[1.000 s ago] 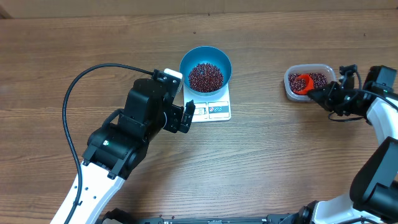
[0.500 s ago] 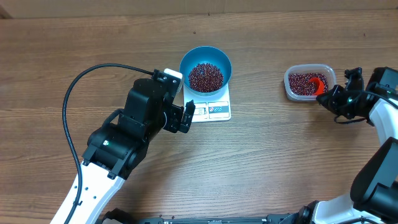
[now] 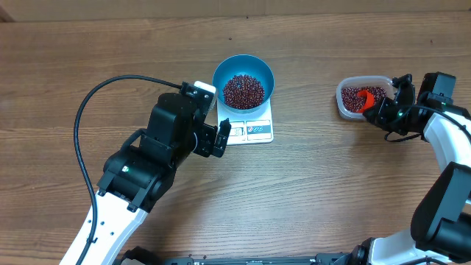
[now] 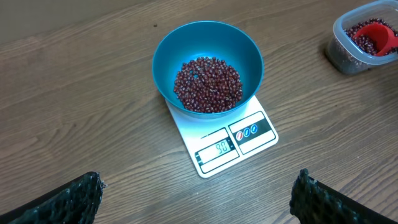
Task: Scoop item into bowl and weigh 150g on scale
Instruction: 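Lower the red scoop into the tub and drag it through the beans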
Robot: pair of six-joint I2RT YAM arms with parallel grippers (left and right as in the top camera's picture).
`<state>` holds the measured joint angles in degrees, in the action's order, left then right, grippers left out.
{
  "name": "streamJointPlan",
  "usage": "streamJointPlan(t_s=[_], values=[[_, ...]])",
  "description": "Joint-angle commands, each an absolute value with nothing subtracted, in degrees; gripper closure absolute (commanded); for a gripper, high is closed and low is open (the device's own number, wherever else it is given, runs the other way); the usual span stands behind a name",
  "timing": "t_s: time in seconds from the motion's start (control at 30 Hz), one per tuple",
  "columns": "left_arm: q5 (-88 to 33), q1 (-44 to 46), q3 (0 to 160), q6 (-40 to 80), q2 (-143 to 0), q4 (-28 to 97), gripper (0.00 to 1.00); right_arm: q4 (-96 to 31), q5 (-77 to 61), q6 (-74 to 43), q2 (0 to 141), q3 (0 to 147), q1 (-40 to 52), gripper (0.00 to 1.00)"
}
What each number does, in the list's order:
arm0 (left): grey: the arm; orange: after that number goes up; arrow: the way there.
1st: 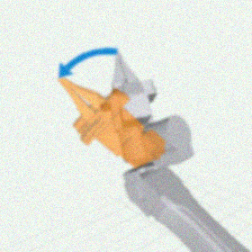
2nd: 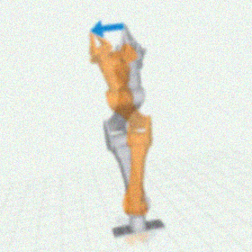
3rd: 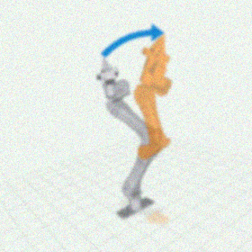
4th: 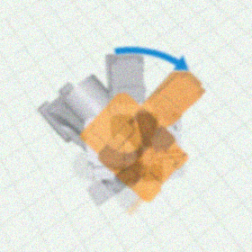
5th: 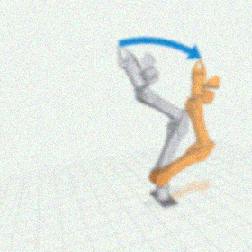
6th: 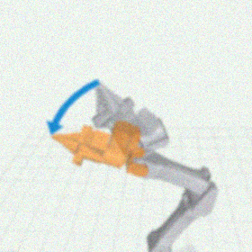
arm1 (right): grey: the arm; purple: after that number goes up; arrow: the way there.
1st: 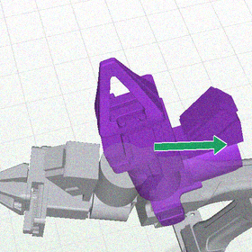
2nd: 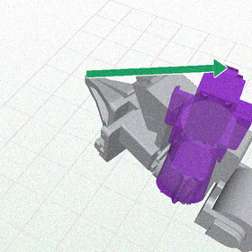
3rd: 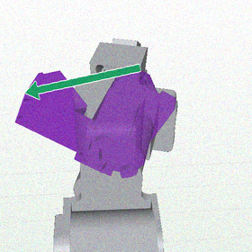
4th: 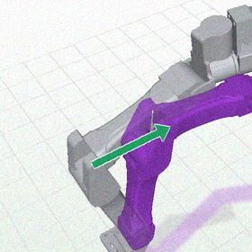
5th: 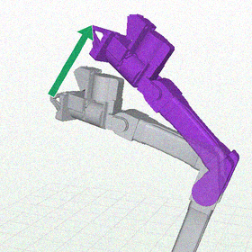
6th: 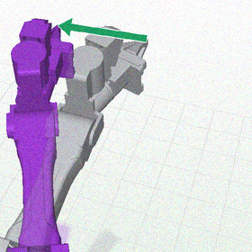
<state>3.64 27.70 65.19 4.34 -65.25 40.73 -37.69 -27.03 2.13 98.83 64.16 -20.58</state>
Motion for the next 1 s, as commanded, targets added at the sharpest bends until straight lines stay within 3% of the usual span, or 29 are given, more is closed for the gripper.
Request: streamJointPlan(t_s=[0.0, 0.33, 0.67, 0.97], values=[[3.14, 27.4, 65.28, 4.73, -64.51, 40.53, 0.01, -37.74, -25.1, 1.48, 99.42, 63.7, -19.99, 0.96], [3.14, 27.4, 65.28, 4.73, -64.51, 40.53, 0.0, -36.45, -36.32, 1.26, 104.64, 63.7, -19.99, 0.96], [3.14, 27.4, 65.28, 4.73, -64.75, 40.56, 0.0, -36.4, -38.28, -1.74, 104.64, 63.7, -20.14, 0.96], [3.14, 27.4, 65.28, 4.73, -64.86, 40.64, 0.0, -36.36, -44.25, -1.69, 104.64, 63.7, -24.95, 0.96]])
